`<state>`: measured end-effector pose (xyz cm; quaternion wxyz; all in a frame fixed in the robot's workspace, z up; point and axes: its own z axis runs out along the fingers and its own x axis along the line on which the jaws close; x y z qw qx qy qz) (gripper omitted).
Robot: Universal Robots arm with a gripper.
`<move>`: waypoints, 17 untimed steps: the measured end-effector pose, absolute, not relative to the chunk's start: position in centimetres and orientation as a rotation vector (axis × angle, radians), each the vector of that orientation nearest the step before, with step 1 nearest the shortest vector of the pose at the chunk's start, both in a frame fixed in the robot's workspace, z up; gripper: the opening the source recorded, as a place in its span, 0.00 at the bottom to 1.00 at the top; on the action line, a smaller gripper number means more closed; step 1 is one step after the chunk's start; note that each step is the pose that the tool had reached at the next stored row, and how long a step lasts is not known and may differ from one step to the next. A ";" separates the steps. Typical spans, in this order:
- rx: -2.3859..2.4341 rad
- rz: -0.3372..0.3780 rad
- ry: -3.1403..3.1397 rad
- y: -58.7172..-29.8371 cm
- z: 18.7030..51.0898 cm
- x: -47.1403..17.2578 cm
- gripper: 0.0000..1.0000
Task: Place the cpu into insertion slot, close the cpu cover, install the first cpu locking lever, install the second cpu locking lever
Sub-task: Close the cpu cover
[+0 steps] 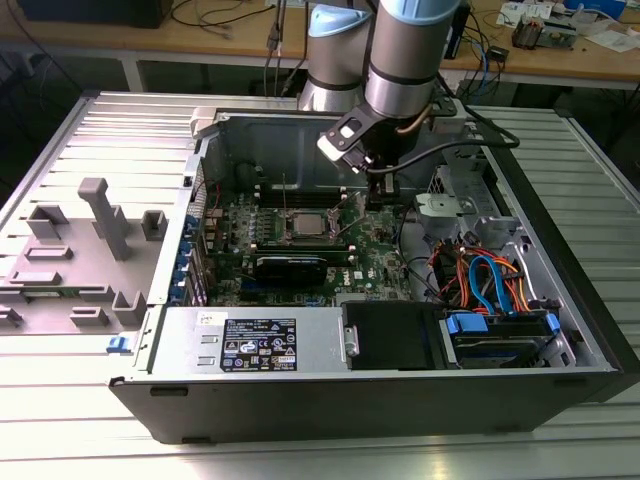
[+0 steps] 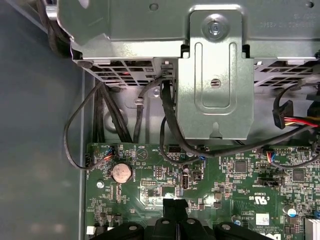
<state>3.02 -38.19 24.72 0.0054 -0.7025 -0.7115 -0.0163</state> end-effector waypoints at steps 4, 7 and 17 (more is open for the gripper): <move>-2.195 -0.048 -2.223 -38.2 24.7 2.8 0.11; -2.192 -0.043 -2.220 -38.2 24.7 2.6 0.11; -2.180 -0.017 -2.207 -38.2 24.8 1.6 0.11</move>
